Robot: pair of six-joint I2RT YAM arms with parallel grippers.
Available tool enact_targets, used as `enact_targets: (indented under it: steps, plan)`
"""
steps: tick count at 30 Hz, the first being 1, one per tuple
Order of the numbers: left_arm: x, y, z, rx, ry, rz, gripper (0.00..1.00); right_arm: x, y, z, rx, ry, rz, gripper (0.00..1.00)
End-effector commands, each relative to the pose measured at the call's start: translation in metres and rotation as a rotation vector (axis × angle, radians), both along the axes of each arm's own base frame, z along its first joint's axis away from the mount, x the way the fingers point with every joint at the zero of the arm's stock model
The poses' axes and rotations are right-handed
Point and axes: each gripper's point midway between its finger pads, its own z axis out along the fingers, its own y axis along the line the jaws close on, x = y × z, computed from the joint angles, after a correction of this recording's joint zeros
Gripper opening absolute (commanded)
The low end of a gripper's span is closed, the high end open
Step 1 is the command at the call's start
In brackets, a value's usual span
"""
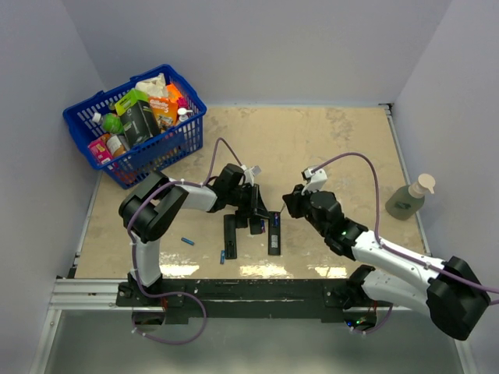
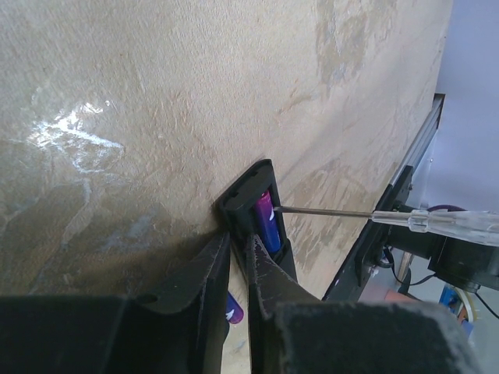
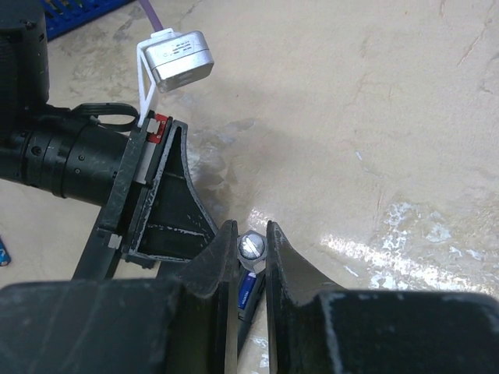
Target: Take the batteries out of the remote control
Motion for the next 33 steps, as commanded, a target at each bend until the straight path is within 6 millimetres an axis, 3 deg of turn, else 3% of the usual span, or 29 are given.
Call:
enact_targets:
  steps: [1,13,23,29,33]
  plan:
    - [-0.008,-0.012,0.004,-0.037,-0.015,-0.034,0.18,-0.024,0.014,-0.024,-0.033,0.083,0.088,0.0]
    - [-0.008,-0.013,0.006,-0.044,-0.015,-0.029,0.18,-0.038,0.042,-0.027,-0.113,0.042,0.206,0.0]
    - [-0.007,-0.012,0.006,-0.042,-0.011,-0.019,0.18,-0.042,0.032,-0.046,-0.1,0.148,0.108,0.0]
    - [-0.011,-0.011,0.002,-0.032,-0.001,-0.018,0.18,-0.049,0.037,-0.04,0.015,0.156,0.109,0.0]
    - [-0.012,-0.008,-0.001,-0.019,-0.001,-0.004,0.18,-0.048,0.027,-0.043,0.011,0.173,0.053,0.0]
